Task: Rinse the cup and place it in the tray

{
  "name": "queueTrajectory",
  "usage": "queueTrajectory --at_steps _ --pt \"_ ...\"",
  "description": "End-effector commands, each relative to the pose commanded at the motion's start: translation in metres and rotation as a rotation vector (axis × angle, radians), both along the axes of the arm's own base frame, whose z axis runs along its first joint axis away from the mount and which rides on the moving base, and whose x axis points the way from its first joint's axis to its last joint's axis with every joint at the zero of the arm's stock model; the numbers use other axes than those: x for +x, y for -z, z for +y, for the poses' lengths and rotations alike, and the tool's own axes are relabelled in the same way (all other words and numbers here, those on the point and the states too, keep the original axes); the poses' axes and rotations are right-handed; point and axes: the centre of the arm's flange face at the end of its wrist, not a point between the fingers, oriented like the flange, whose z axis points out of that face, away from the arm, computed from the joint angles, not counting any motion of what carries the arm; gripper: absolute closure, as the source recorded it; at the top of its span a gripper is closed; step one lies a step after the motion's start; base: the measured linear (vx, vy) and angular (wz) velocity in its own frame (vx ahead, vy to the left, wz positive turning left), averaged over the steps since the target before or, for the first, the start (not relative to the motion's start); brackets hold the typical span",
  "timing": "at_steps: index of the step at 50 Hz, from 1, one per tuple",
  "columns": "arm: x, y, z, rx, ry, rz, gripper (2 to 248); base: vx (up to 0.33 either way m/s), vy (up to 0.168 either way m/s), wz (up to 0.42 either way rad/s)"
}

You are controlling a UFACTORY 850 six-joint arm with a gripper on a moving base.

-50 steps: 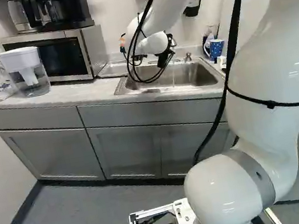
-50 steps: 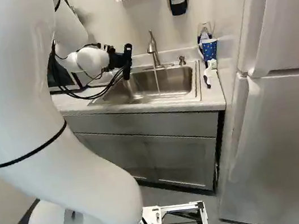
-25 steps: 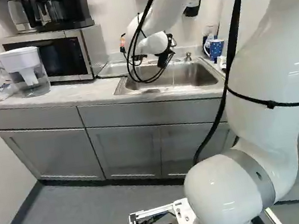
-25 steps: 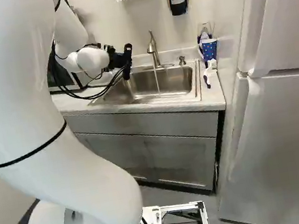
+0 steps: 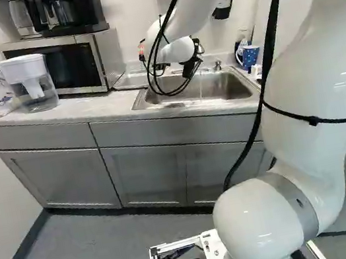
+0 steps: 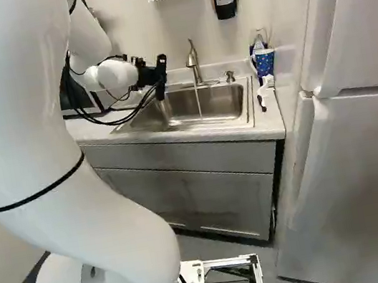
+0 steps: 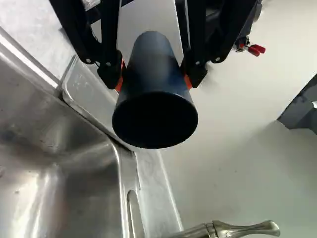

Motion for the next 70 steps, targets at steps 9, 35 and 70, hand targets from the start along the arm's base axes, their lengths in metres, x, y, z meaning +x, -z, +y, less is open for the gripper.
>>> queueTrajectory --at_steps 9,35,70 --pt "0.0 0.0 0.0 -0.087 -0.02 -0.01 125 0.0 0.0 0.0" --pt "0.0 0.0 0.0 -0.35 -0.083 -0.039 125 0.0 0.0 0.0" --pt "0.0 0.0 0.0 -0.706 -0.167 -0.078 125 0.0 0.0 0.0"
